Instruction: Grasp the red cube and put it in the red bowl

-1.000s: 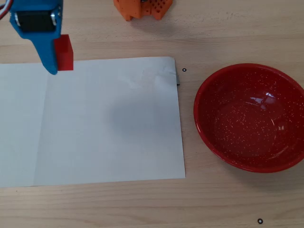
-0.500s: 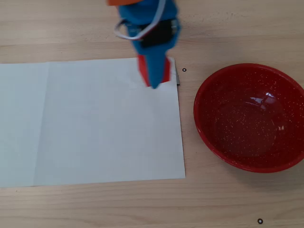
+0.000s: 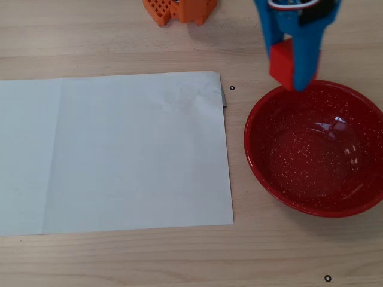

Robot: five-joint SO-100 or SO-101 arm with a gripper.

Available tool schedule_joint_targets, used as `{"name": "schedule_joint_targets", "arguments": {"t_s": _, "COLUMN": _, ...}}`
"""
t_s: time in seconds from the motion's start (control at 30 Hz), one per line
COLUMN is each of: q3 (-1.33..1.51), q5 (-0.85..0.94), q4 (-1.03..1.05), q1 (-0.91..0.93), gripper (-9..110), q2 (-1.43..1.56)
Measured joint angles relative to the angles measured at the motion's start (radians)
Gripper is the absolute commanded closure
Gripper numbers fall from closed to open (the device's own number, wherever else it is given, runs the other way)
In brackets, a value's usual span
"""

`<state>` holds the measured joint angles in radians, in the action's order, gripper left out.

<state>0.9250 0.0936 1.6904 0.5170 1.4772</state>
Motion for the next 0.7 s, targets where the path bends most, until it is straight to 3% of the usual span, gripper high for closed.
{"name": "schedule_joint_targets", "arguments": {"t_s": 0.43, "q3": 0.284, "q5": 0.025, "q4": -0.374, "q1": 0.104, "gripper": 101, "q2": -0.021}}
{"name": "schedule_joint_targets", "arguments": {"t_s": 0.7, "q3": 0.459, "q5": 0.025, "q4": -0.531, "q1": 0.107, "gripper": 67, "q2": -0.023}}
